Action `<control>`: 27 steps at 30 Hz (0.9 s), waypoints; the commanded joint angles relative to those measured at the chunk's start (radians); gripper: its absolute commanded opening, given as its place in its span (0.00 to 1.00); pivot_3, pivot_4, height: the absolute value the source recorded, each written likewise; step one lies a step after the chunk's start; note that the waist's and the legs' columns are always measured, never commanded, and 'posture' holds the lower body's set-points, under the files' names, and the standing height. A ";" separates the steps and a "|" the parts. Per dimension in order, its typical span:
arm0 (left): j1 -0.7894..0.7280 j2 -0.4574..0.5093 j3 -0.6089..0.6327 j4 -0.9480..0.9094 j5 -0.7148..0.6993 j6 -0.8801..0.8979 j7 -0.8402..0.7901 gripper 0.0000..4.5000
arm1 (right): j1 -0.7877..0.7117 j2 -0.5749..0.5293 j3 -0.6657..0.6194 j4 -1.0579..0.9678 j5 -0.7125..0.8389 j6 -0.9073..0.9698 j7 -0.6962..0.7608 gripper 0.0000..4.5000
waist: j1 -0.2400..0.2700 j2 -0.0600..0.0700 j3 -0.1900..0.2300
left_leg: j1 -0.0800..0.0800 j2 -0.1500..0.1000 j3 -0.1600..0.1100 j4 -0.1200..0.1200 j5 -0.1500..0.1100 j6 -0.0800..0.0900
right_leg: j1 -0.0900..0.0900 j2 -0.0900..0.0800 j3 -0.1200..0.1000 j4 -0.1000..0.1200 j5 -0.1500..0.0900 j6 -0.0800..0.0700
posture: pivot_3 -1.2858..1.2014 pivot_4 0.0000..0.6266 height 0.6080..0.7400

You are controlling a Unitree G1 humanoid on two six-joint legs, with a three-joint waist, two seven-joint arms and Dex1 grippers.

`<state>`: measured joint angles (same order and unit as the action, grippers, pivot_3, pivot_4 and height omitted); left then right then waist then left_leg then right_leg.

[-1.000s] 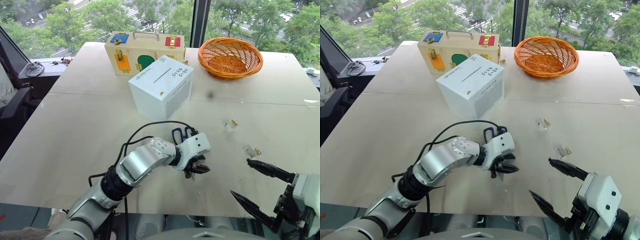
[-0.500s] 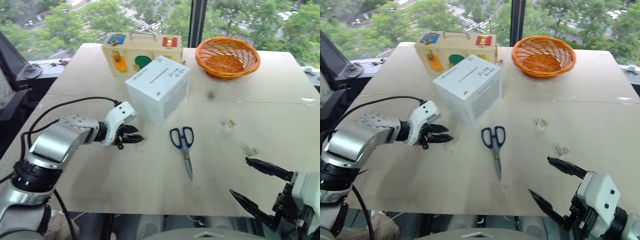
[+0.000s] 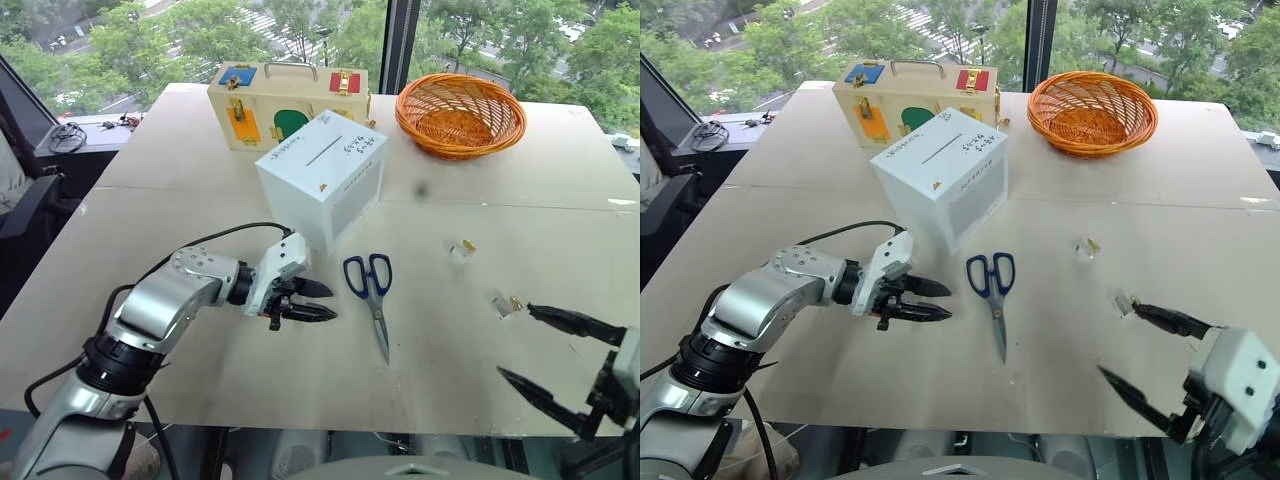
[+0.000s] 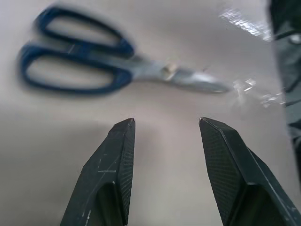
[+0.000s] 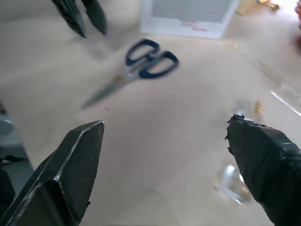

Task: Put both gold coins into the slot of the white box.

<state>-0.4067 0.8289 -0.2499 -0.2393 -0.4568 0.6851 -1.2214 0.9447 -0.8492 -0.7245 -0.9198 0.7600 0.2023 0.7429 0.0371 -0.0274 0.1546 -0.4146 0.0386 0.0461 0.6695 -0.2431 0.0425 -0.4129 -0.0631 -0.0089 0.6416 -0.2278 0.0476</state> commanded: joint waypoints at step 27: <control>-0.222 -0.480 -0.251 0.390 0.236 -0.332 -0.083 0.49 | -0.244 0.016 0.281 -0.127 -0.011 0.293 -0.271 1.00 | -0.015 0.001 -0.001 | -0.001 -0.002 0.000 0.002 0.000 0.000 | 0.001 0.003 0.003 0.000 0.001 -0.001 | 0.52 0.24 1.00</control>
<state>-0.6278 0.3293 -0.5492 0.2057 -0.1907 0.3585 -1.2771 0.7376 -0.8301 -0.5000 -1.0246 0.7617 0.4546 0.5215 0.0216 -0.0264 0.1538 -0.4149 0.0362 0.0454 0.6710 -0.2431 0.0427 -0.4121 -0.0595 -0.0057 0.6421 -0.2268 0.0462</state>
